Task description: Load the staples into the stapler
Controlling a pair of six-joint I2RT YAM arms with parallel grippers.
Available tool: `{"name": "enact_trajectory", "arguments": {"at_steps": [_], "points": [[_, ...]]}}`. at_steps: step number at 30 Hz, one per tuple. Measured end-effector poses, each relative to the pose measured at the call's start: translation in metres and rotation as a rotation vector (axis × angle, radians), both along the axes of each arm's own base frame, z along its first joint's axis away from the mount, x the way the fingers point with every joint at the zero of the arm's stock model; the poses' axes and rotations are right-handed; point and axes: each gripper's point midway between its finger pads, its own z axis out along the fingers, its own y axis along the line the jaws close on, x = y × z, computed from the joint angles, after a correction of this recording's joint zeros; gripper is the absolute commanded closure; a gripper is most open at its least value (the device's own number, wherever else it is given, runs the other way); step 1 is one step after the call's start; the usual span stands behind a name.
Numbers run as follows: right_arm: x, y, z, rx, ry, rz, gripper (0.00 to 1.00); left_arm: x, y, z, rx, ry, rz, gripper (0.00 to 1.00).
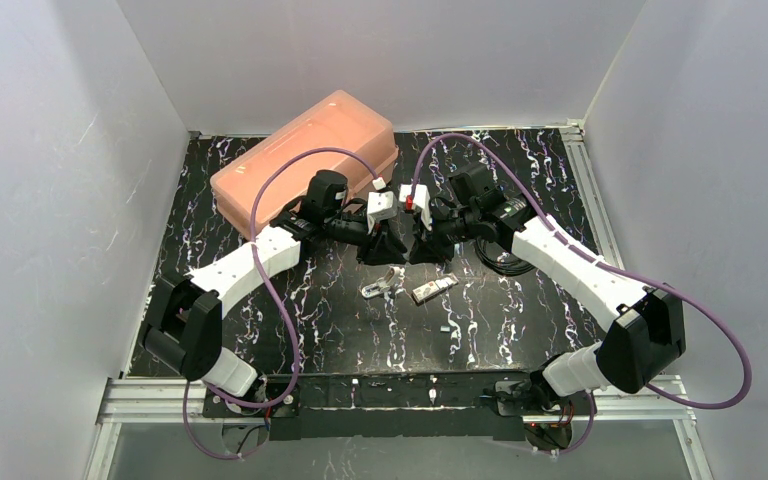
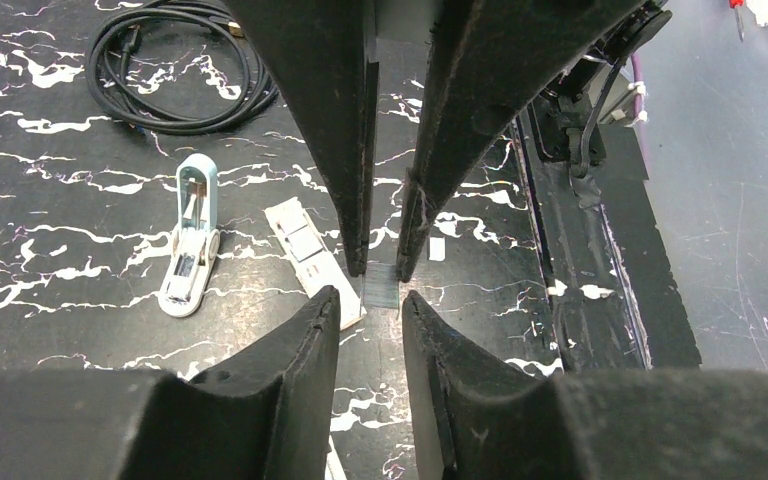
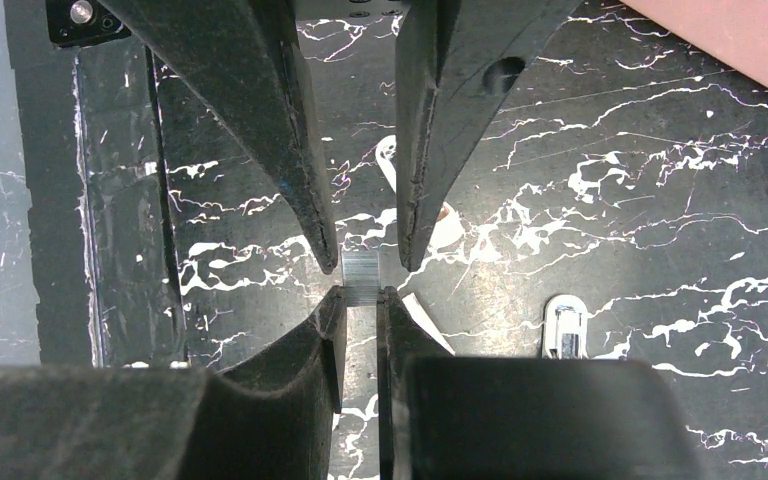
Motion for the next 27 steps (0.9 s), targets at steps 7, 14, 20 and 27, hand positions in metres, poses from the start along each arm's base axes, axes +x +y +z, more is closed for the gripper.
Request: {"name": "enact_trajectory", "arguments": {"at_steps": [7,14,20,27], "points": [[0.001,0.000,0.000,-0.001,-0.004,-0.004,0.88,-0.001,0.000,0.000,-0.001,0.002,-0.002,0.85],[0.002,-0.001,0.000,-0.005,-0.004,-0.013,0.66,-0.001,0.000,-0.001,0.001,0.000,-0.006,1.00],[0.007,-0.003,-0.002,-0.023,-0.020,-0.031,0.45,-0.002,0.001,-0.004,0.012,0.004,-0.003,1.00],[0.019,-0.014,0.000,-0.037,-0.063,-0.071,0.39,-0.003,0.018,-0.031,0.088,0.017,0.064,1.00]]}}
